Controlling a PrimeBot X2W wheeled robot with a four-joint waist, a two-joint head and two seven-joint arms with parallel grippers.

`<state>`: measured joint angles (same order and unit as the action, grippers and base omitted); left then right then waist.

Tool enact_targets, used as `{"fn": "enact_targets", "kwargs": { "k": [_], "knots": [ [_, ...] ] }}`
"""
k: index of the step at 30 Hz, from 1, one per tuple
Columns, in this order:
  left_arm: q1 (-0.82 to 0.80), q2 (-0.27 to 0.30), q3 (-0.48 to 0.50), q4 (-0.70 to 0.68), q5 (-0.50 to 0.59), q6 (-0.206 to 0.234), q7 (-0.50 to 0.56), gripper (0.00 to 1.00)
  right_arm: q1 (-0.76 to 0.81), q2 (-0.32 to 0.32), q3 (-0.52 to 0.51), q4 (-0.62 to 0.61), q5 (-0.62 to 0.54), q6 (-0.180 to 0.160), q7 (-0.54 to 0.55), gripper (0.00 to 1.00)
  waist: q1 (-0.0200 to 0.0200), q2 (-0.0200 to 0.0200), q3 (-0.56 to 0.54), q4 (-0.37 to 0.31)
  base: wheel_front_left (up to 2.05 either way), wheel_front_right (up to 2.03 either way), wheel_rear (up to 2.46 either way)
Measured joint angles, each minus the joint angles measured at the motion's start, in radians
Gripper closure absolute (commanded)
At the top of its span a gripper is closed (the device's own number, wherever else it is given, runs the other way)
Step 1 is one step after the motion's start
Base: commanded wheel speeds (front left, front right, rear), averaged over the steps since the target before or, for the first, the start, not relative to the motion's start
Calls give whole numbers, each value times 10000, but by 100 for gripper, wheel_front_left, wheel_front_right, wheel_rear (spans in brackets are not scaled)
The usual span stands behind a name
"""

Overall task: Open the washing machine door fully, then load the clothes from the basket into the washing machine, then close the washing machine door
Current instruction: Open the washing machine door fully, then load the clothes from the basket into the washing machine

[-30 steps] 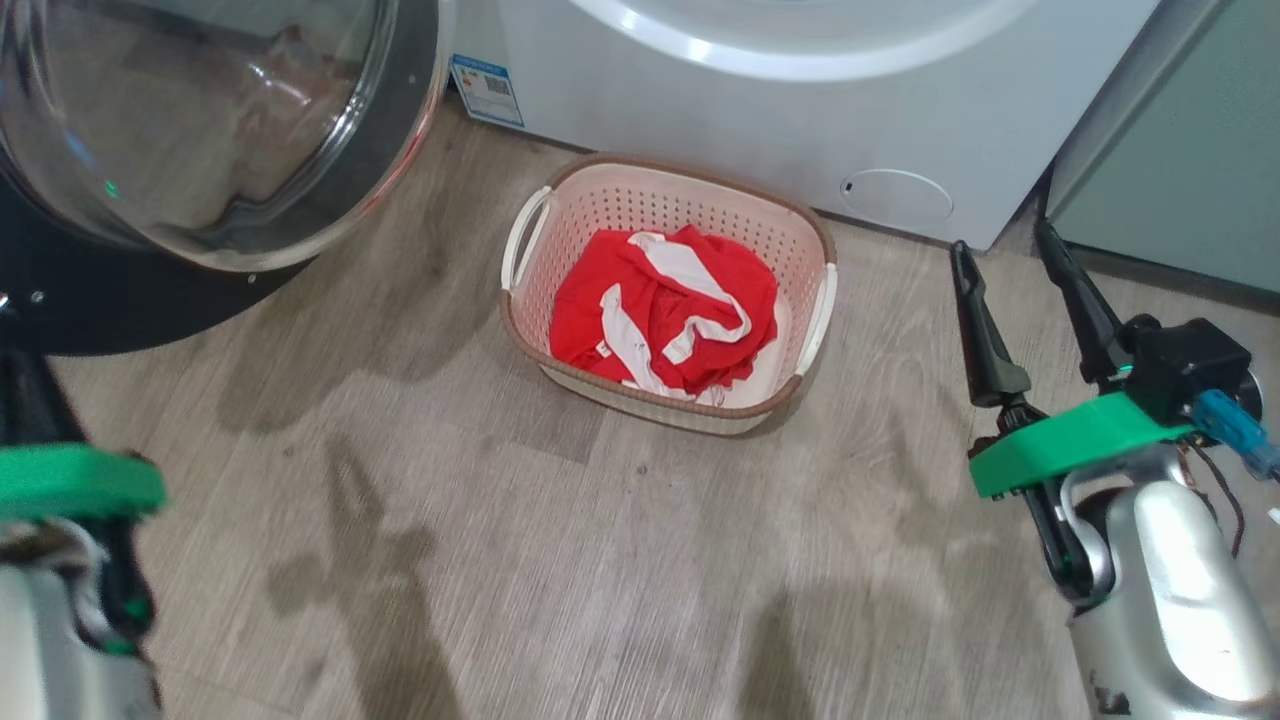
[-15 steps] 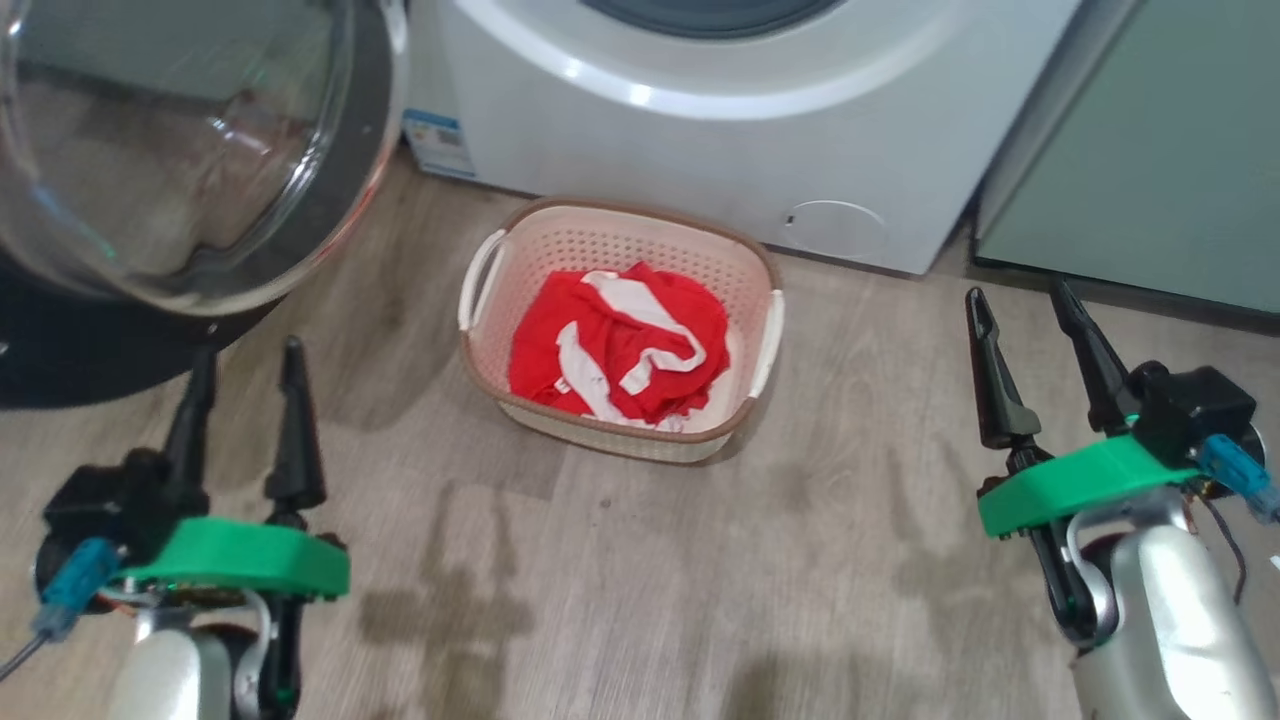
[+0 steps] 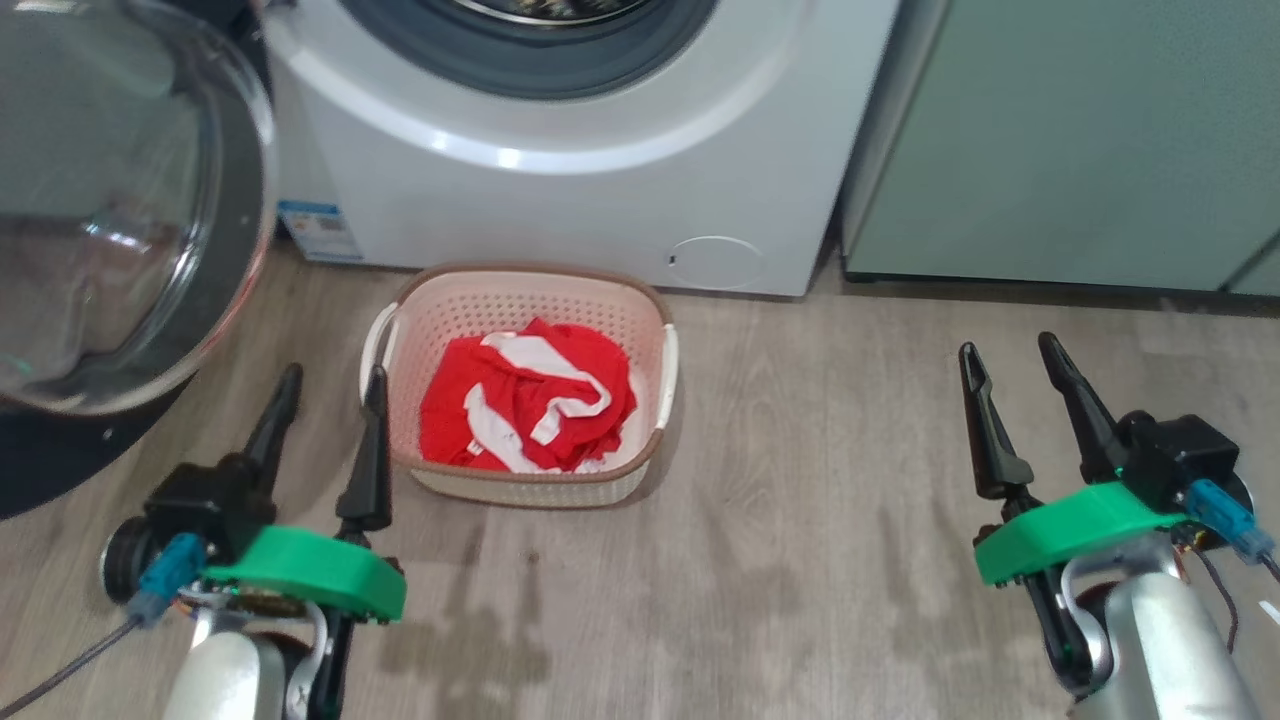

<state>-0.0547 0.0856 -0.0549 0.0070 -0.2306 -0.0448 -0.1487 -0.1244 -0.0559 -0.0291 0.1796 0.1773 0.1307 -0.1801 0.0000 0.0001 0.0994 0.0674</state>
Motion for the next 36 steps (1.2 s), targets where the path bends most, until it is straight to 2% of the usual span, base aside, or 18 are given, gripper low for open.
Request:
{"fn": "enact_targets", "kwargs": {
  "k": [10, 21, 36],
  "knots": [
    [190, 67, -257, 119, 295, 150, 12, 0, 349, 15, -12, -240, 90, 0, 13, 0, 0, 0, -390, -629, 0, 0, 0],
    [218, 144, -330, 161, 372, 391, 169, 0, 344, 29, -13, -217, 180, 0, 12, 0, 0, 0, -469, -595, 0, 0, 0],
    [217, 203, -405, 100, 366, 489, 255, 0, 340, 35, -12, -138, 267, 0, -4, 0, 0, 0, -415, -593, 3, -3, 0]
  ]
}}
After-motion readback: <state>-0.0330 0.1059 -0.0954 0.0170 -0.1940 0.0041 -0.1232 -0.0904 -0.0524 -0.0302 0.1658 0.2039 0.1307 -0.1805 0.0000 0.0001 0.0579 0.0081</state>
